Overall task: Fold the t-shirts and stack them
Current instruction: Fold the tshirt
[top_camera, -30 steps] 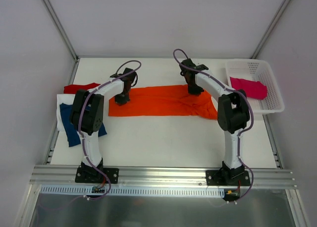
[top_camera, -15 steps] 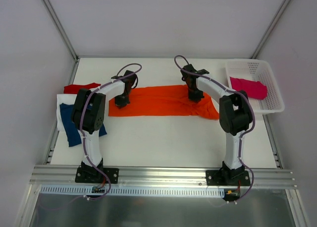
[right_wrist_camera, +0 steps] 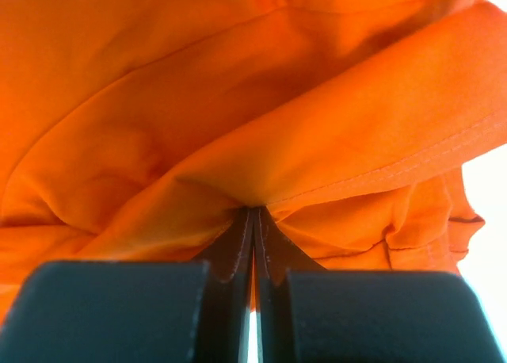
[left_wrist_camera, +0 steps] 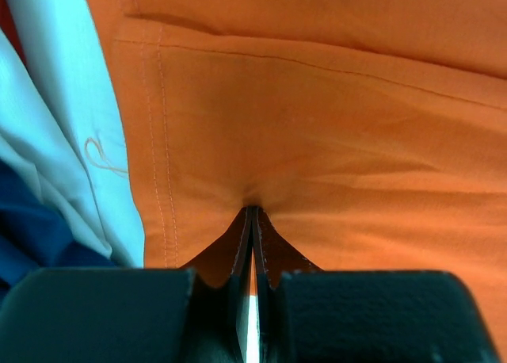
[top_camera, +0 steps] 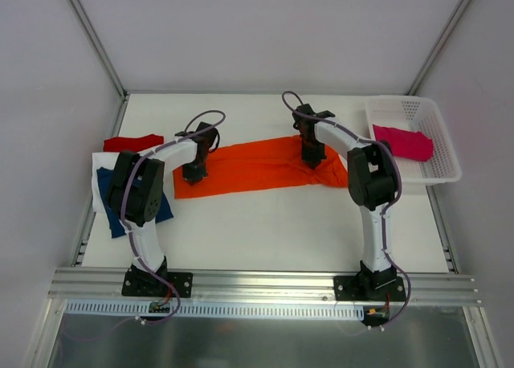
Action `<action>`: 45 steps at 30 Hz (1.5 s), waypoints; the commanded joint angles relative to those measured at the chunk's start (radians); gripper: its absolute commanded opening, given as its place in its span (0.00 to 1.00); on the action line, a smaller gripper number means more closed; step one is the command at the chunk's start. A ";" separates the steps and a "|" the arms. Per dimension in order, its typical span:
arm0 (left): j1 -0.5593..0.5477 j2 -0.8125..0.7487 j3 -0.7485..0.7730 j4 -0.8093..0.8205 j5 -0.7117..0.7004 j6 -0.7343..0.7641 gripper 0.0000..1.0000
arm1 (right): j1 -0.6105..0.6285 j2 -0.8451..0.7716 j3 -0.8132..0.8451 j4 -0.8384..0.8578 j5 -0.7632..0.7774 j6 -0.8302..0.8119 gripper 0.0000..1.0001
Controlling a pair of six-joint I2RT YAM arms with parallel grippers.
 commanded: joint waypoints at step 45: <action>-0.873 -0.169 -0.134 -0.087 0.124 -0.616 0.00 | -0.145 0.324 0.586 -0.128 -0.155 -0.170 0.01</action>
